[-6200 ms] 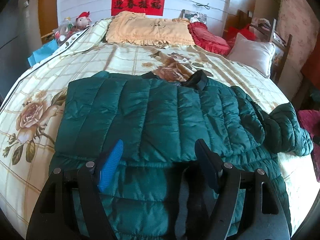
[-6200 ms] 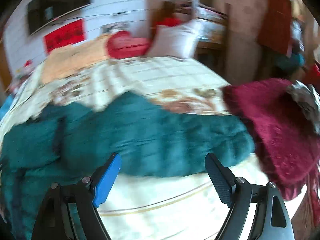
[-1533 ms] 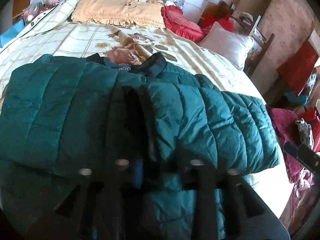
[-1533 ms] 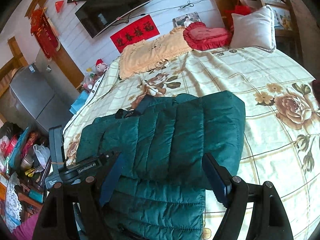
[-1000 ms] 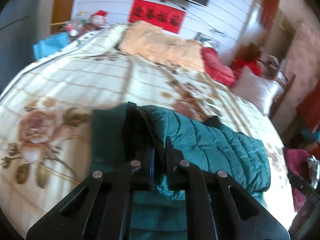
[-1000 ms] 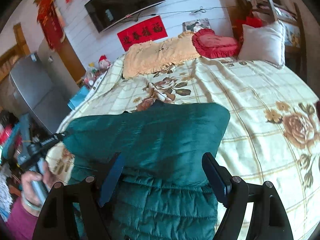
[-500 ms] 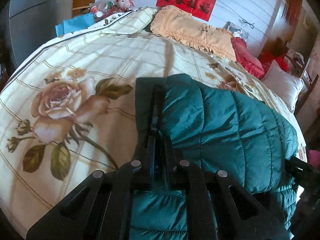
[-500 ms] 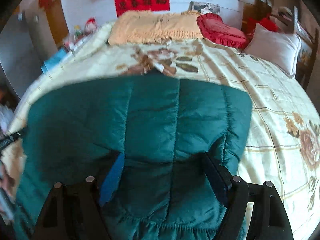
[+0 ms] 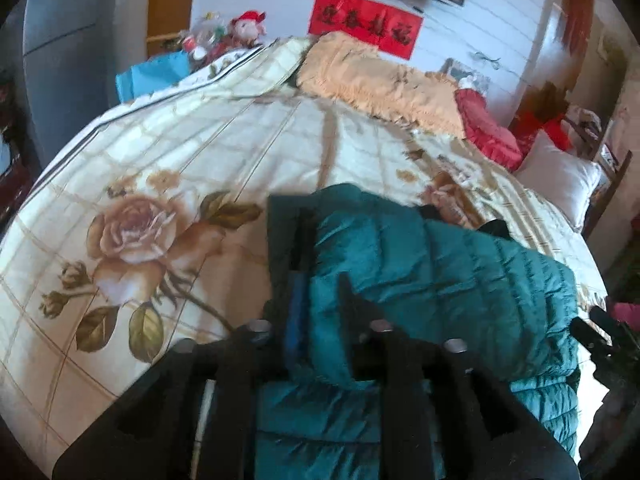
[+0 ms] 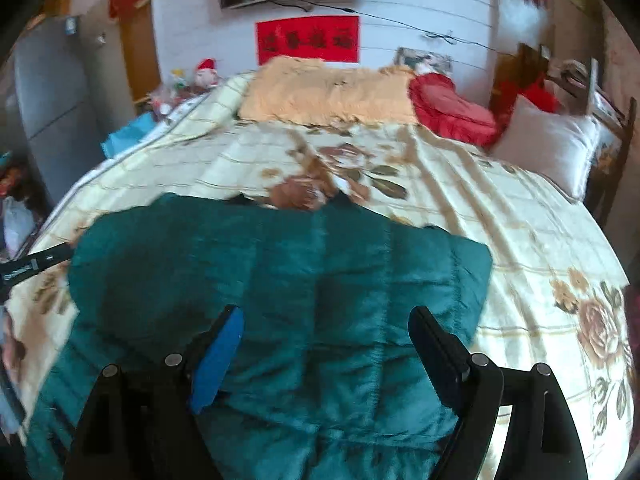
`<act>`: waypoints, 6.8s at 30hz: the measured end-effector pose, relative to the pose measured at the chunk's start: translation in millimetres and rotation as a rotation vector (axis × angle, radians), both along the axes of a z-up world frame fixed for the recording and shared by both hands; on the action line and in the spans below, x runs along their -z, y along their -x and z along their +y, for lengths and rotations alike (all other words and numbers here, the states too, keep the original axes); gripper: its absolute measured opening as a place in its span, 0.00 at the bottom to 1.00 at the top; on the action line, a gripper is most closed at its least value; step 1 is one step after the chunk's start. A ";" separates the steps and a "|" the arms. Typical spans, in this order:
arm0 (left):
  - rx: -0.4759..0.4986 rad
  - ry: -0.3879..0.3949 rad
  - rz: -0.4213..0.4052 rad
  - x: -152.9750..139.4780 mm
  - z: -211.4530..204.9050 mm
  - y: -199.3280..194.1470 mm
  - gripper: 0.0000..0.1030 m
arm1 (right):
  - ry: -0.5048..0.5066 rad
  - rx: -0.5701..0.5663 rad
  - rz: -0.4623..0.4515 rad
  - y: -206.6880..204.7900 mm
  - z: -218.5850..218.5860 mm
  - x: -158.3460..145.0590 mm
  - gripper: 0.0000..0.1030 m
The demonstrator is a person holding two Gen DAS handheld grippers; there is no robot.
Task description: Fold large clothes
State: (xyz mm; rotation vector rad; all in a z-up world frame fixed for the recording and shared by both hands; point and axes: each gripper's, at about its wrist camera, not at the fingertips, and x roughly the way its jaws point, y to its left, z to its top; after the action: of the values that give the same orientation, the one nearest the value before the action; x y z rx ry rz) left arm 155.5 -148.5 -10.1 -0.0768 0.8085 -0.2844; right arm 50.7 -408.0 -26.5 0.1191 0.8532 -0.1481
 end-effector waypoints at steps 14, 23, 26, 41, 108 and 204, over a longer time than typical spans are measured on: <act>0.061 -0.149 0.022 50.4 -60.0 -24.6 0.54 | 0.041 -0.042 0.079 -84.4 53.6 60.5 0.85; 0.092 -0.152 0.043 65.0 -59.6 -33.2 0.54 | 0.002 0.004 0.090 -91.1 41.6 77.5 0.94; 0.095 -0.149 0.046 64.2 -60.2 -32.9 0.54 | -0.016 -0.013 0.067 -76.9 34.5 53.0 0.93; 0.096 -0.137 0.025 67.5 -59.6 -32.2 0.56 | -0.081 0.190 0.099 -19.4 -66.2 75.8 1.00; 0.101 -0.200 -0.041 29.6 32.1 136.7 0.57 | -0.049 0.022 0.063 156.8 16.8 -6.6 0.98; 0.122 0.051 0.394 84.3 157.7 206.3 0.82 | -0.396 -0.116 0.428 287.1 12.9 70.6 0.98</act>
State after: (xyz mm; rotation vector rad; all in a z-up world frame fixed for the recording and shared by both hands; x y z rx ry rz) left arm -50.8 9.2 -94.4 -0.1345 1.1998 -0.4126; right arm -236.4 -395.1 -97.1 0.4191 1.3073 0.1123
